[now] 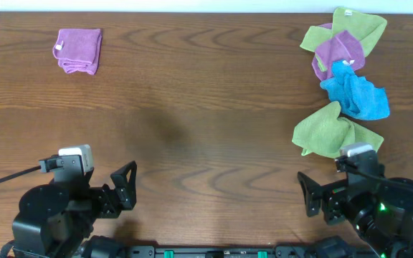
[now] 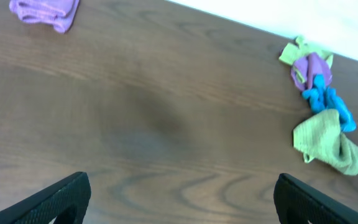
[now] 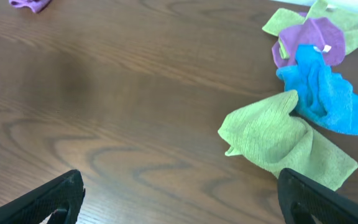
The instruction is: Fold the cloth
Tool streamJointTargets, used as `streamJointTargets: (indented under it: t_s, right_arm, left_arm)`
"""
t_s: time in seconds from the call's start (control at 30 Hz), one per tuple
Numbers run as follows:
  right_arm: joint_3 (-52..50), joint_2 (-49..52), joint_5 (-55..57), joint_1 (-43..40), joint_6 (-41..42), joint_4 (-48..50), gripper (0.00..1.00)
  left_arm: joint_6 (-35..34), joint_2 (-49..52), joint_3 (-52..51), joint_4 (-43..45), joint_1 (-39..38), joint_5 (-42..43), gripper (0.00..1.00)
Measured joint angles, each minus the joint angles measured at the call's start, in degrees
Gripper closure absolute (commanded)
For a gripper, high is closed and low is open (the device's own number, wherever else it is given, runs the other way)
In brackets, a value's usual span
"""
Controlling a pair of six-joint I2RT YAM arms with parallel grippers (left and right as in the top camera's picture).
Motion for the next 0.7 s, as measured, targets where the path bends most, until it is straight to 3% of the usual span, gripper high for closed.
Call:
streamJointTargets:
  t_s: [0.37,0.5,0.7]
  right_arm:
    - [0.0,0.0,0.0,0.0,0.0,-1.8,0.01]
    - [0.0,0.0,0.0,0.0,0.0,-1.9,0.01]
    - [-0.2,0.1,0.0,0.0,0.0,-1.9,0.01]
  left_arm:
    - [1.2,0.0,0.0,-4.3,0.4,-2.6,0.05]
    - [6.8,-2.1,-2.6,2.5,5.9,-4.2,0.05]
    - [18.7,-12.3,-18.6,15.2,15.0,1.5,0.05]
